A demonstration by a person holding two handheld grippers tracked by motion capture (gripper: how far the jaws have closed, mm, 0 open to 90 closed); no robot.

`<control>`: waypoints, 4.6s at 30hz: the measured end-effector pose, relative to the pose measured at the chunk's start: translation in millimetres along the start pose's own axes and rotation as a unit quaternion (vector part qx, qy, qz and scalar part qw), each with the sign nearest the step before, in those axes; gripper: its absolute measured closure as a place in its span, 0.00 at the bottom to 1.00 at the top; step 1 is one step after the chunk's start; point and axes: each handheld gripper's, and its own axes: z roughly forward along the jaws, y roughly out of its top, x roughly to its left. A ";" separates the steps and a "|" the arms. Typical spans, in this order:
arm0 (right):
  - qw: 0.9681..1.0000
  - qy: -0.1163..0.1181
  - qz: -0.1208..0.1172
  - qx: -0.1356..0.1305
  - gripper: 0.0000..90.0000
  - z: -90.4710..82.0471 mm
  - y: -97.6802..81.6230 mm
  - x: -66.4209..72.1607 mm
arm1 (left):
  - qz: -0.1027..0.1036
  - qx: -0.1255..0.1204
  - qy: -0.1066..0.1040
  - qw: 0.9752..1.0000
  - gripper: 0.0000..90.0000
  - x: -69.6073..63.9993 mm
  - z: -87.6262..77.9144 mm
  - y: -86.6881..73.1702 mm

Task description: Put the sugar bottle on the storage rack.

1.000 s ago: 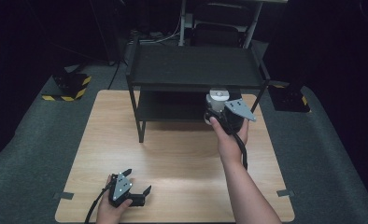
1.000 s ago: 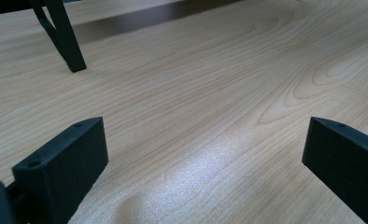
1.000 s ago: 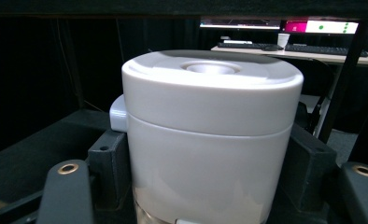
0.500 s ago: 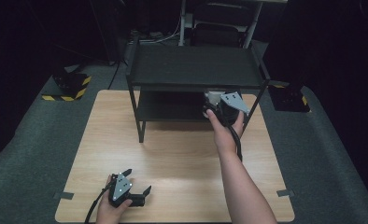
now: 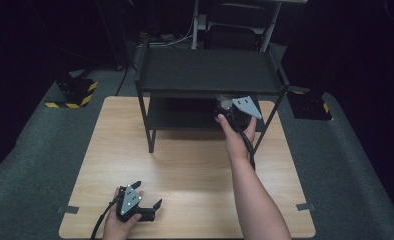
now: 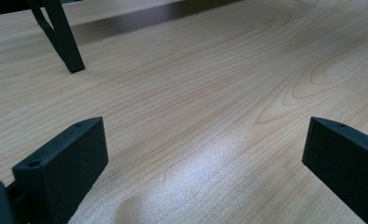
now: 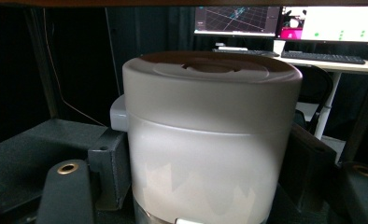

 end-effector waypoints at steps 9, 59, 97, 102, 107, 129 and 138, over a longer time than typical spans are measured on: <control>1.000 0.002 0.002 -0.003 0.33 0.8 -2.5 -0.9 | 0.002 0.000 0.001 1.000 0.01 -0.7 -0.2 -0.1; 0.998 0.054 -0.017 -0.032 0.00 -80.2 -40.4 -12.8 | 0.004 -0.002 0.004 1.000 0.01 -2.4 -0.8 -0.9; 0.997 0.062 -0.021 0.041 0.00 -184.2 -160.1 -33.0 | 0.008 -0.008 0.002 1.000 0.01 -2.6 -1.7 -3.1; 0.996 0.059 -0.022 0.058 0.00 -188.1 -161.5 -34.2 | 0.009 -0.008 0.001 1.000 0.01 -2.4 -1.7 -3.1; 0.994 0.056 -0.029 0.084 0.00 -193.6 -162.2 -35.6 | 0.009 -0.007 0.000 1.000 0.01 -1.9 -1.7 -3.0; 0.986 0.047 -0.041 0.157 0.00 -194.1 -151.6 -36.5 | 0.009 -0.005 -0.002 1.000 0.01 -1.6 0.2 -1.5; 0.984 0.046 -0.038 0.166 0.00 -192.0 -149.0 -36.7 | 0.010 -0.008 0.000 1.000 0.01 -2.7 -0.3 -2.6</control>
